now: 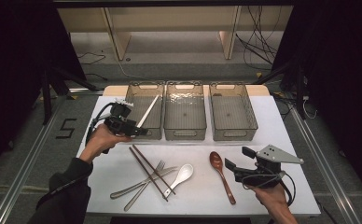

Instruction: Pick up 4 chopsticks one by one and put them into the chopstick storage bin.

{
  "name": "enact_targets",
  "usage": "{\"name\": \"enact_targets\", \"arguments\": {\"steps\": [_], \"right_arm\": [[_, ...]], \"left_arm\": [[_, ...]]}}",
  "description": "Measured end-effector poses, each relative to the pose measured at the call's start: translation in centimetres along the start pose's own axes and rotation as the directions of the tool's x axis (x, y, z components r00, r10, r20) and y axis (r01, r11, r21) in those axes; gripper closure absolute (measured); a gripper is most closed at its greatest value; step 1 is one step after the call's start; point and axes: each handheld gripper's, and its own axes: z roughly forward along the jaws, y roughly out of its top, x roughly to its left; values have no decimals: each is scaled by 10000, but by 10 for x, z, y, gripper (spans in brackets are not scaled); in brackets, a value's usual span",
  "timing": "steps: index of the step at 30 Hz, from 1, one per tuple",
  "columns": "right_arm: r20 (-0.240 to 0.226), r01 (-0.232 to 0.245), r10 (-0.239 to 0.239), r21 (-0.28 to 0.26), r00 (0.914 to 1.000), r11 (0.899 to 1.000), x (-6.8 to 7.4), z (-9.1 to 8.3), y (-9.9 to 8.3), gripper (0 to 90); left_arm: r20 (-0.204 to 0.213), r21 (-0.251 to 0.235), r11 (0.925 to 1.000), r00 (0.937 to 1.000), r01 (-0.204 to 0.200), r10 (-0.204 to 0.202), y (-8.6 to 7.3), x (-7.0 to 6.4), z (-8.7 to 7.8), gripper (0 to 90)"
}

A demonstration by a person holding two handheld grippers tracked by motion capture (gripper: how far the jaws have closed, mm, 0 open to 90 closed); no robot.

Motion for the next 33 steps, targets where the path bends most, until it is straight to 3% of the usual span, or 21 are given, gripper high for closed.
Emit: {"name": "enact_targets", "arguments": {"steps": [9, 16, 28, 29, 33], "right_arm": [[-10, 23, -23, -6, 10000, 10000, 0, 0, 0, 230], [-4, 18, -18, -3, 10000, 10000, 0, 0, 0, 230], [-16, -14, 14, -3, 10000, 10000, -1, 0, -1, 230], [-19, -14, 14, 0, 10000, 10000, -2, 0, -1, 230], [-18, 4, -4, -2, 10000, 10000, -2, 0, -1, 230]], "left_arm": [[180, 470, 9939, 9949, -997, 990, -10, -13, 3, 279], [339, 1115, 9771, 9834, -1812, 1785, -20, -19, 11, 276], [651, 1660, 9560, 9700, -2420, 2342, -35, -24, 21, 273], [672, 1783, 9488, 9653, -2606, 2525, -36, -23, 21, 274], [749, 1885, 9396, 9581, -2857, 2763, -41, -25, 23, 283]]}}
